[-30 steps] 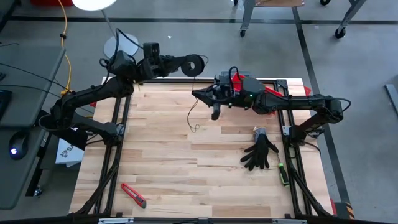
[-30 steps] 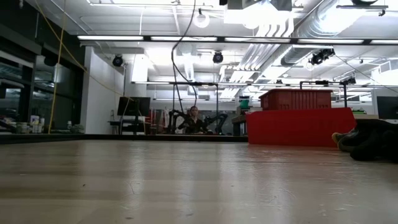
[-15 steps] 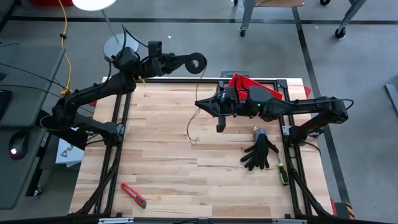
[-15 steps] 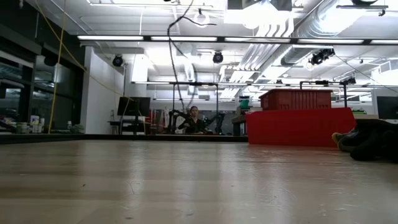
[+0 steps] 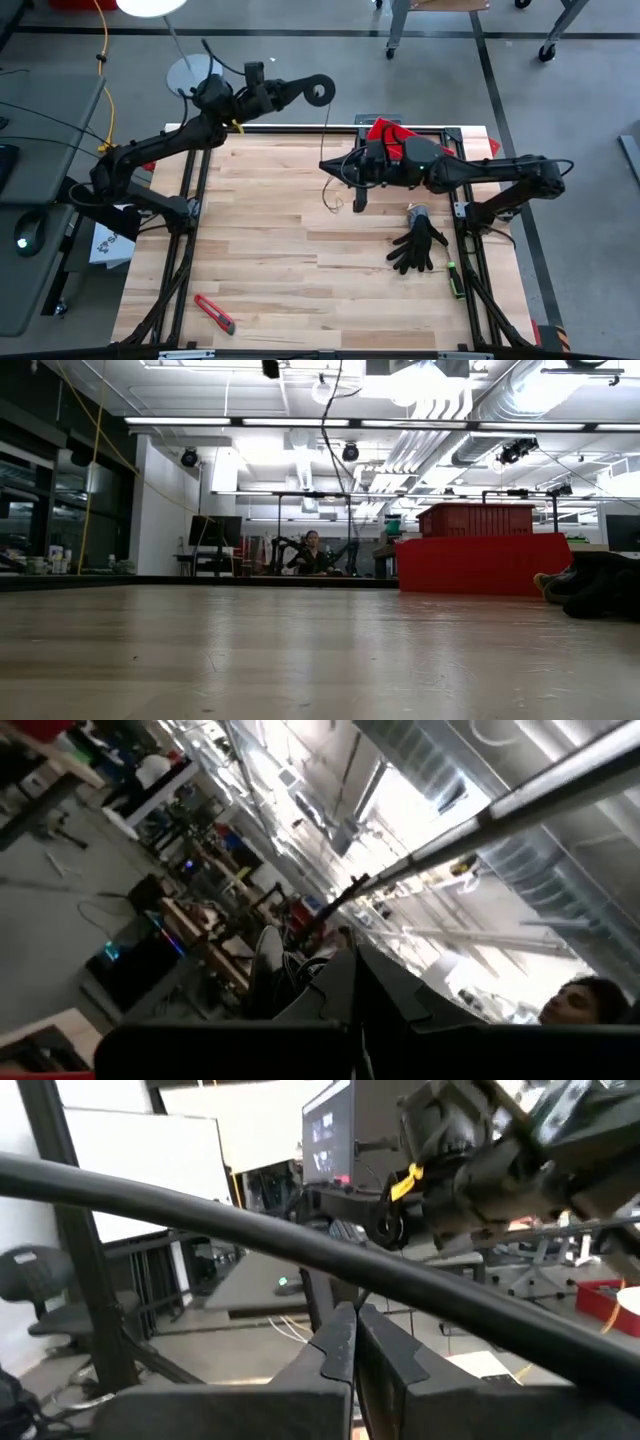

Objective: Coil cords
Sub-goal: Coil the black wire on the spool

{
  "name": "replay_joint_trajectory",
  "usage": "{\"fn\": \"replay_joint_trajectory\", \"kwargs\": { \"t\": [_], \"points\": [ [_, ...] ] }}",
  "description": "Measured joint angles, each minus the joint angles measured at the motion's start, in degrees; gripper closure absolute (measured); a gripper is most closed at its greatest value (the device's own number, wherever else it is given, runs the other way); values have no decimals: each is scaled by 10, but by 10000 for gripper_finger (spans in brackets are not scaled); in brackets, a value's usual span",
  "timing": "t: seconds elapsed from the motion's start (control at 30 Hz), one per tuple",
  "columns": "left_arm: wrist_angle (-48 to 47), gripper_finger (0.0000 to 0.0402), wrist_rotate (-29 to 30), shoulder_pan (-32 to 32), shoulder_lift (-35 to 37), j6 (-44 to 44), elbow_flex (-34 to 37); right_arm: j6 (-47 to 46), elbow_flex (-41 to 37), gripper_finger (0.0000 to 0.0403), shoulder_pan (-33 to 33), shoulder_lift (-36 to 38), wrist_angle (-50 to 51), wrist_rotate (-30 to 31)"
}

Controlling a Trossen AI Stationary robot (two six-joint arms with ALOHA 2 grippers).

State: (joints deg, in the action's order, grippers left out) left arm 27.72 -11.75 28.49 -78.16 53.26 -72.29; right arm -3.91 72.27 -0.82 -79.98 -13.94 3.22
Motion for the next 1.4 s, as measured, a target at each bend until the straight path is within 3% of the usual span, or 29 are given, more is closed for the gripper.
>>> {"fn": "replay_joint_trajectory", "kwargs": {
  "t": [0.33, 0.6, 0.93, 1.23, 1.4],
  "points": [
    [53, 399, 3, -36, -75, 126, -97, 14, 0, 403, 37, -36, -23, -1],
    [50, 399, -61, -43, -104, 229, -164, 16, 0, 403, 71, -48, -71, -24],
    [17, 399, -26, -41, -103, 195, -165, 85, 71, 403, 82, -64, -2, -43],
    [21, 399, -1, -40, -104, 164, -165, 75, 84, 403, 96, -99, 10, -78],
    [10, 399, 2, -35, -105, 102, -164, 52, 83, 403, 90, -114, 21, -84]
  ]
}}
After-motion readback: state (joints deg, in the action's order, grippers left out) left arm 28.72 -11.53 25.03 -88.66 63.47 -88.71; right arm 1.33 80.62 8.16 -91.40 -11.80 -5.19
